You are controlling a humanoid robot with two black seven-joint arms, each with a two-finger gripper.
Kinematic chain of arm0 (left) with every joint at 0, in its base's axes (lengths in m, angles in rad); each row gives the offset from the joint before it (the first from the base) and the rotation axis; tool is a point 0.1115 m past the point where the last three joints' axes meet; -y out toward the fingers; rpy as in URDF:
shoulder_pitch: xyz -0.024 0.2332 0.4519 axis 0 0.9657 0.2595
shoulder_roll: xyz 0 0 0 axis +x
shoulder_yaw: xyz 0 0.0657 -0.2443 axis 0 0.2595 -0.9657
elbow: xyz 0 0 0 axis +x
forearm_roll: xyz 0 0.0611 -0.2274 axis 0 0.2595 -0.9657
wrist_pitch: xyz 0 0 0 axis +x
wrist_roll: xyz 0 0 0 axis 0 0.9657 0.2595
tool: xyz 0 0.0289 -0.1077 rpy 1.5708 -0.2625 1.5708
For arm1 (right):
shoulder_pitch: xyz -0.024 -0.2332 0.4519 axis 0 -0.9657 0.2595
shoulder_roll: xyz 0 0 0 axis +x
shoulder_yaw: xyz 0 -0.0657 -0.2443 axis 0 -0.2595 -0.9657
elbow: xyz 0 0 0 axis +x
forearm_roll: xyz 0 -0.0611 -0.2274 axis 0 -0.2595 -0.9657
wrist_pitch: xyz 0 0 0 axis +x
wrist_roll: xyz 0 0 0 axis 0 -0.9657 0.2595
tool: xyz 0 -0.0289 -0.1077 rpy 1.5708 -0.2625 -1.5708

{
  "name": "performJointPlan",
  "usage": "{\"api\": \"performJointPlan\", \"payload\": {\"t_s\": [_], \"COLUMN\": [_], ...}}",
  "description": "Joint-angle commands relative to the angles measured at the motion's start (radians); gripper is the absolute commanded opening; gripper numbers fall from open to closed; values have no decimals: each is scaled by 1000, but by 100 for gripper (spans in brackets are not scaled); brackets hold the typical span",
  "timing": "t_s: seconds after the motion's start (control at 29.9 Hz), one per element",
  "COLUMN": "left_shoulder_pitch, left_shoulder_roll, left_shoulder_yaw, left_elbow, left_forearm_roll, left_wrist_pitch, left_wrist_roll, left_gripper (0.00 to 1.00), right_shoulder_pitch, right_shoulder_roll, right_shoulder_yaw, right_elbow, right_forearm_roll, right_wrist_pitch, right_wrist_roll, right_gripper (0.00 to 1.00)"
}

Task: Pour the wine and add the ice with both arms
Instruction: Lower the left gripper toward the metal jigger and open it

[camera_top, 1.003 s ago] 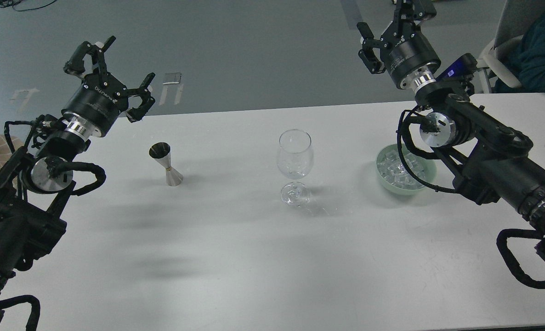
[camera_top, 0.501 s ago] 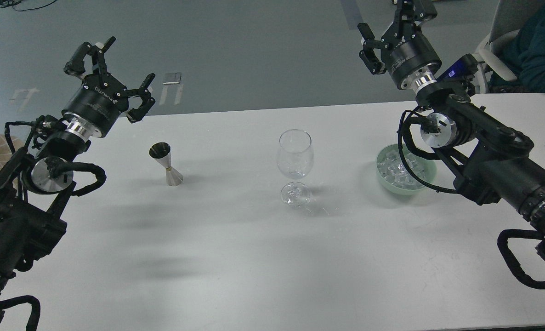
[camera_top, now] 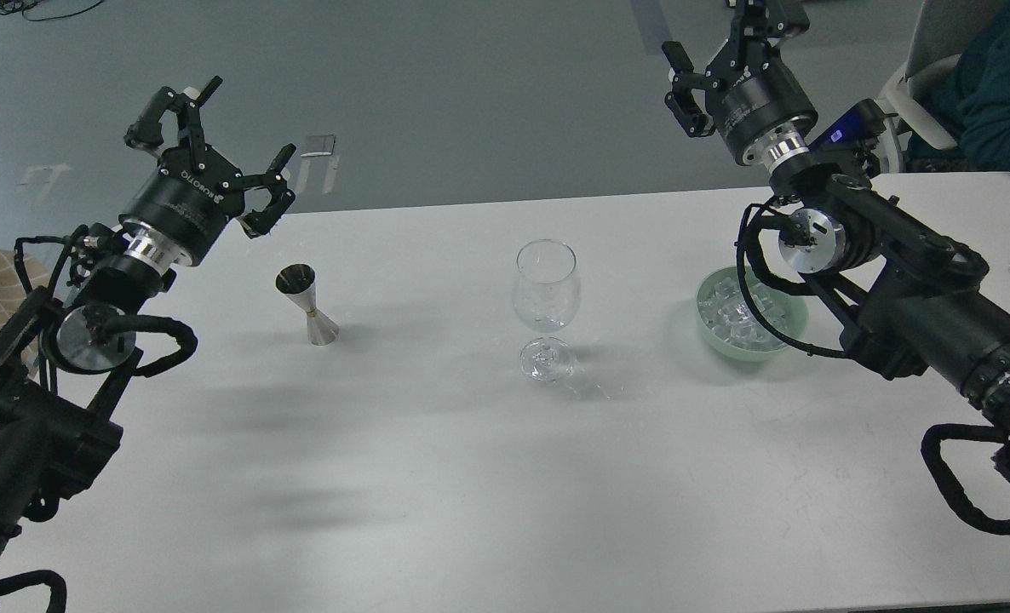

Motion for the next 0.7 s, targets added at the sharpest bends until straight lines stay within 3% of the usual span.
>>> {"api": "performJointPlan", "payload": {"t_s": [0.0, 0.17, 0.33, 0.47, 0.67], "left_shoulder_pitch": [88, 238, 503, 587, 614], "left_shoulder_roll": [47, 143, 179, 128, -8], "left_shoulder_yaw": [-47, -89, -190, -201, -204], "left_elbow": [-86, -252, -439, -455, -407], "left_forearm_roll": [-115, -272, -361, -362, -358], "left_wrist_pitch": [10, 51, 54, 68, 180], "left_wrist_roll": [67, 84, 113, 113, 123], "left_gripper": [96, 96, 97, 97, 98], "right_shoulder_pitch": [0, 1, 1, 0, 0], "right_shoulder_roll": [-3, -3, -5, -5, -5], "right_shoulder_yaw": [0, 0, -2, -2, -5], "right_elbow": [0, -2, -2, -2, -2], "right_forearm_roll": [0, 0, 0, 0, 0], "right_wrist_pitch": [1, 0, 0, 0, 0], "right_wrist_roll": [0, 0, 0, 0, 0], "right_gripper": [100, 100, 100, 100, 100]}}
